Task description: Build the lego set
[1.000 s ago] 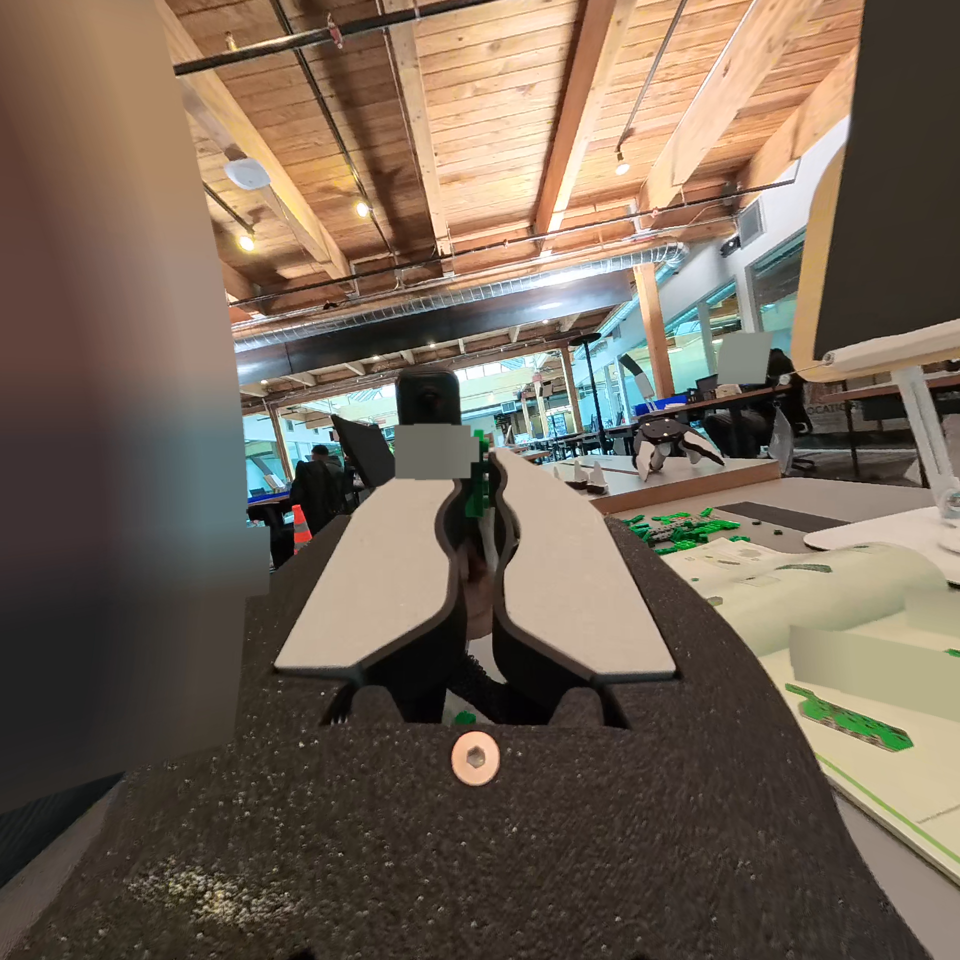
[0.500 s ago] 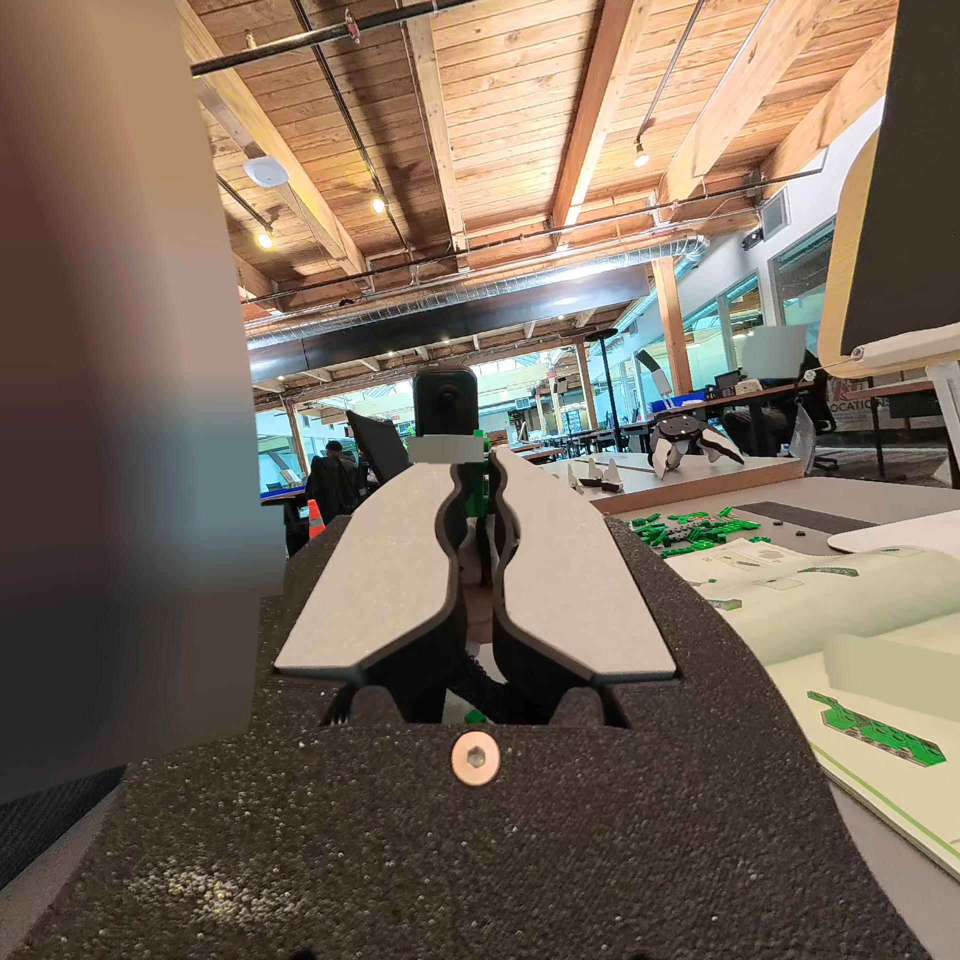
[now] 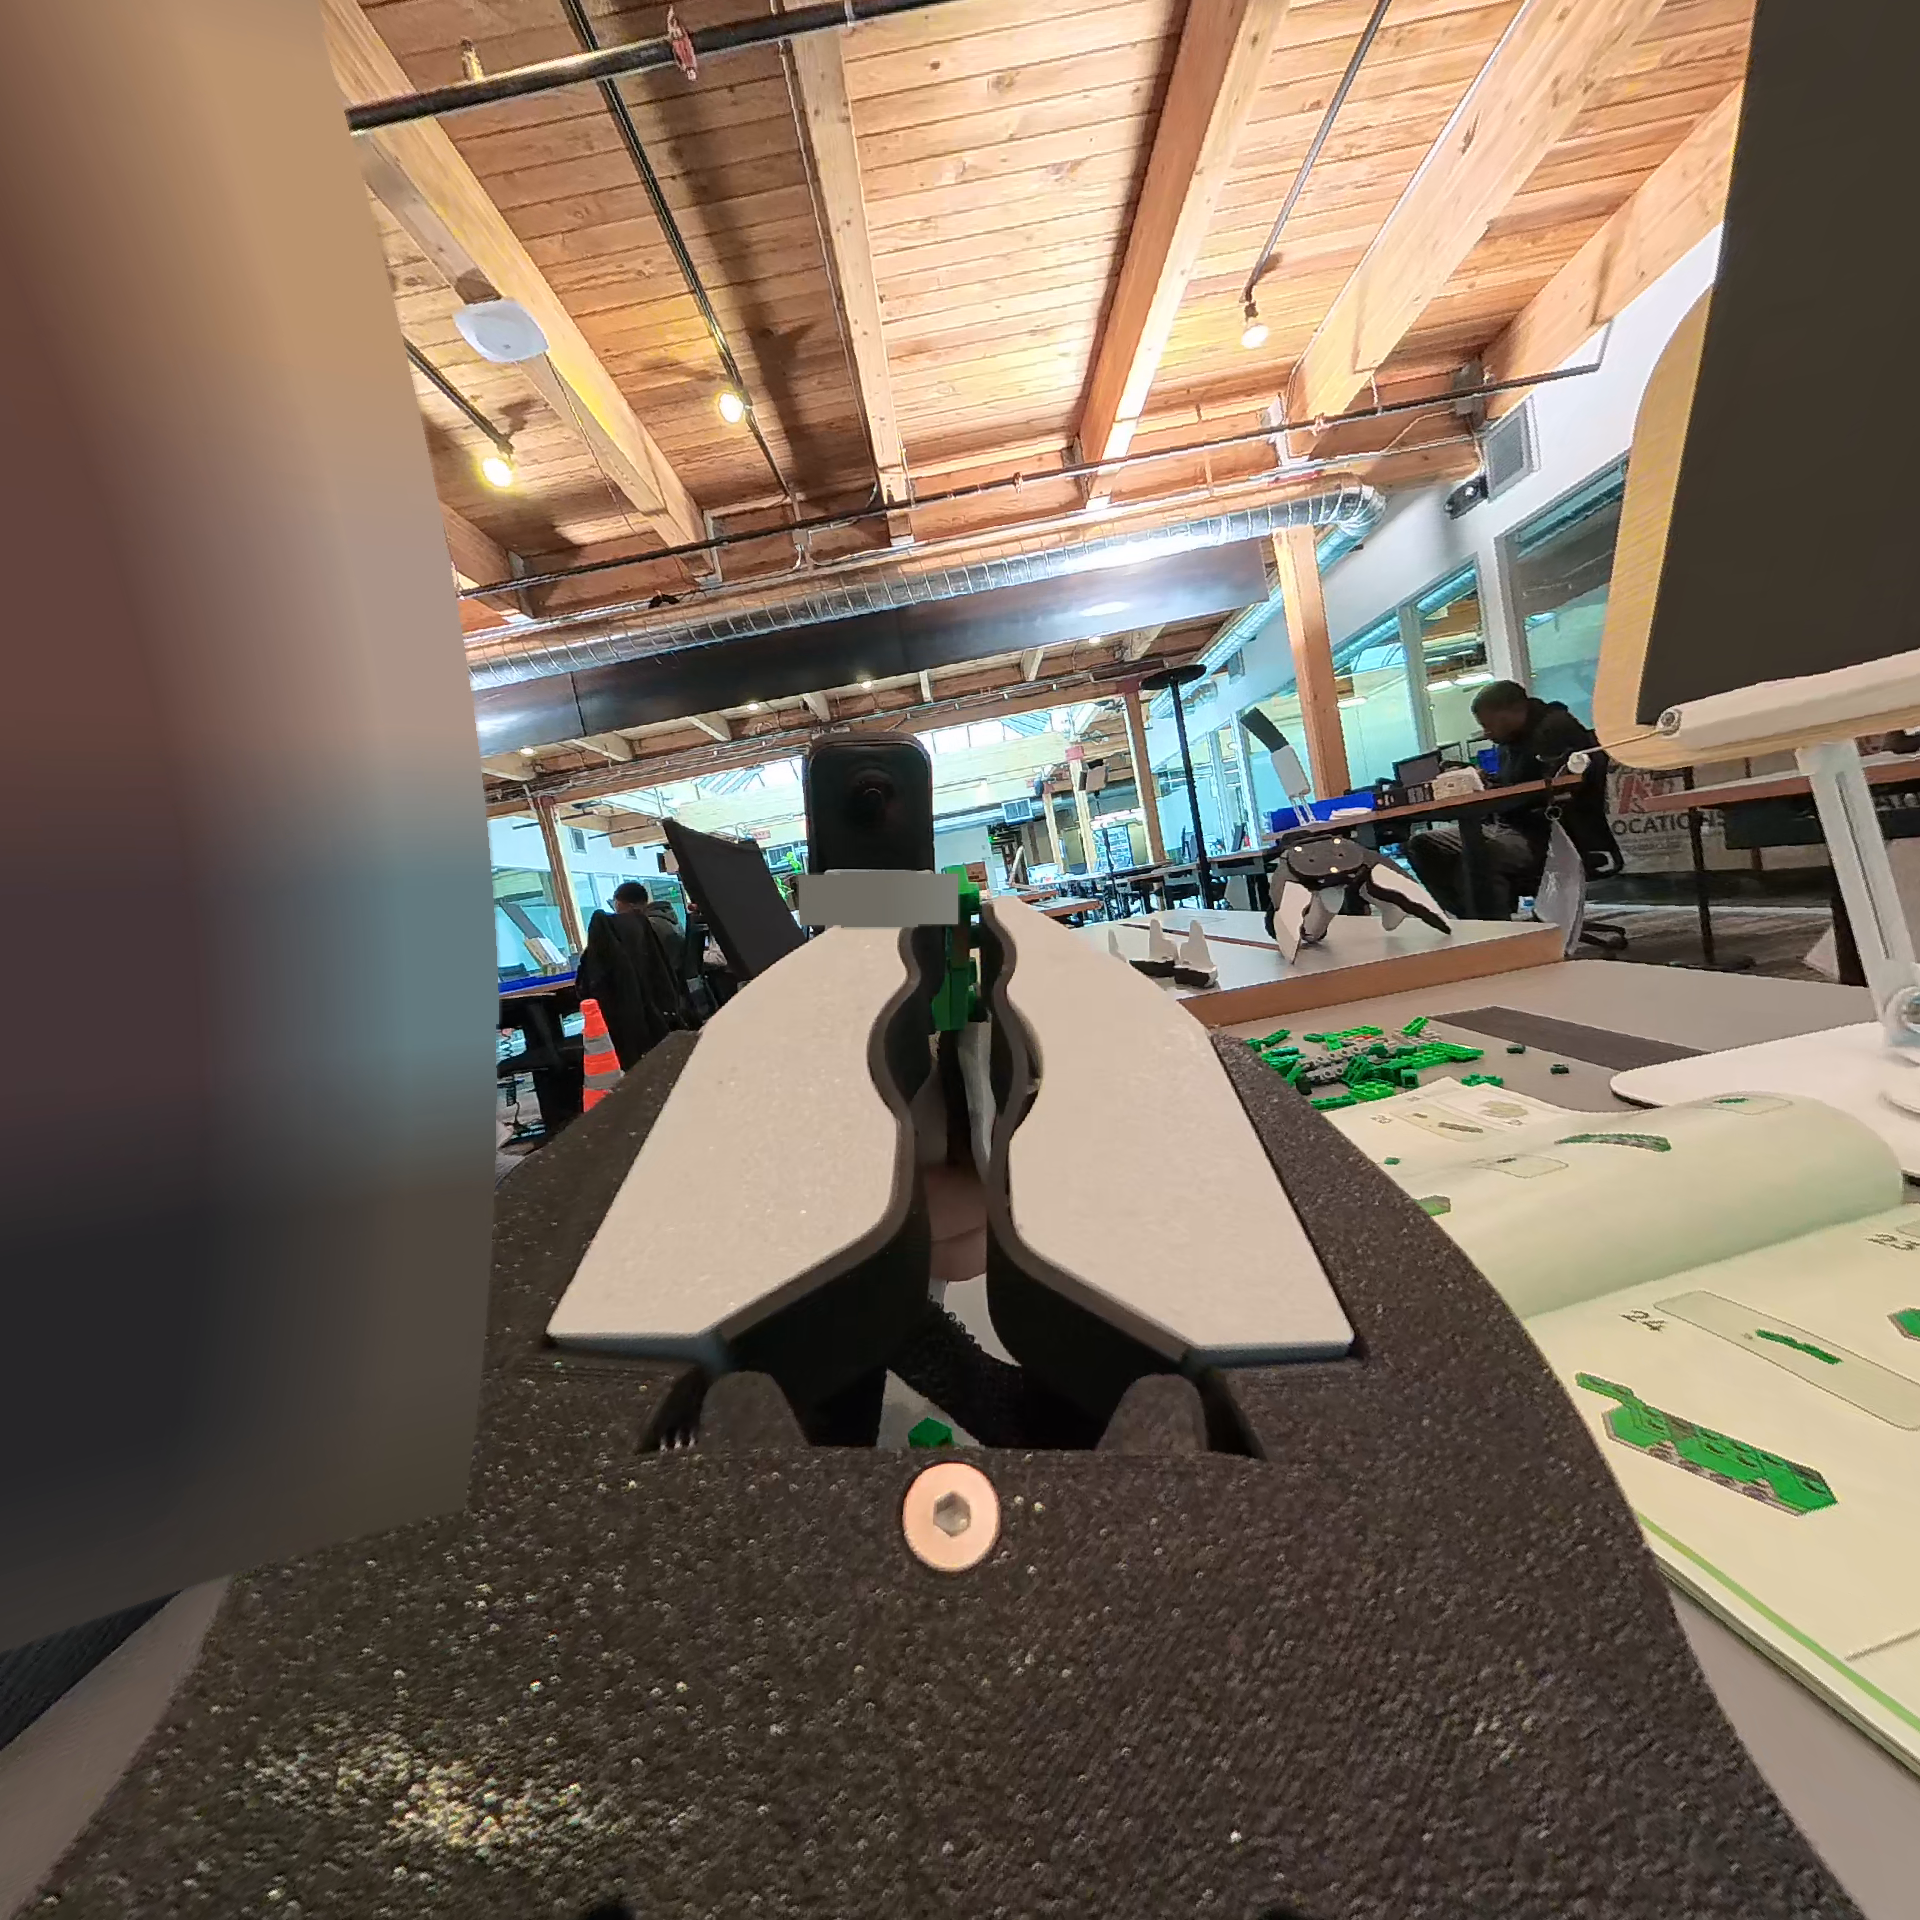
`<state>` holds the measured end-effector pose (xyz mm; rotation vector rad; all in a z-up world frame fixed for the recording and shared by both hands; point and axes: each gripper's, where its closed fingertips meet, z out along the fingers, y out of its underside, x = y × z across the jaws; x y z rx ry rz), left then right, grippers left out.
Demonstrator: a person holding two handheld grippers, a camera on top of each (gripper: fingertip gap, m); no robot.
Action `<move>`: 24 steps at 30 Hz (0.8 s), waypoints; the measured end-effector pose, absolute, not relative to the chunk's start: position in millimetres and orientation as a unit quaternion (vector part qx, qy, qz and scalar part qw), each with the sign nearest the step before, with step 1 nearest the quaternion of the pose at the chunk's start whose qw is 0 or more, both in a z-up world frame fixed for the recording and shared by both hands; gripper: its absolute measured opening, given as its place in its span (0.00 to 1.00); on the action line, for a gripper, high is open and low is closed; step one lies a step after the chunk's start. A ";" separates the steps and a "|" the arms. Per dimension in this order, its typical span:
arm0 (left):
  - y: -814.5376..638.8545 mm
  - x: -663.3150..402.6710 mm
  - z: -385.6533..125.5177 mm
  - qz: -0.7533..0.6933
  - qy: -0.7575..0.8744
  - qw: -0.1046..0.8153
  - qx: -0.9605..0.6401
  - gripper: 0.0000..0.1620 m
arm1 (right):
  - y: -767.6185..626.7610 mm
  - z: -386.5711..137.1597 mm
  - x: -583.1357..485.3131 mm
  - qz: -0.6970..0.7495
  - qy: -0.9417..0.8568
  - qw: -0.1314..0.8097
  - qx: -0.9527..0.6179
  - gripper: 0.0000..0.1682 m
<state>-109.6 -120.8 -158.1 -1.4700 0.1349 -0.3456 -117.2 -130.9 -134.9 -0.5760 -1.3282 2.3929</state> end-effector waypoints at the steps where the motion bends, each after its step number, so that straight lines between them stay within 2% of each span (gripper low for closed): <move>1: -120.8 -109.8 -158.2 -0.157 0.061 0.726 -0.666 0.04 | -131.0 -134.8 -117.5 0.843 -0.468 0.172 -0.203 0.03; 14: -121.0 -115.4 -168.2 -0.155 0.056 0.702 -0.693 0.04 | -129.0 -144.9 -122.3 0.815 -0.501 0.196 -0.214 0.03; 24: -126.1 -124.3 -205.0 -0.036 0.118 0.590 -0.798 0.05 | -138.9 -182.3 -127.7 0.701 -0.635 0.258 -0.196 0.03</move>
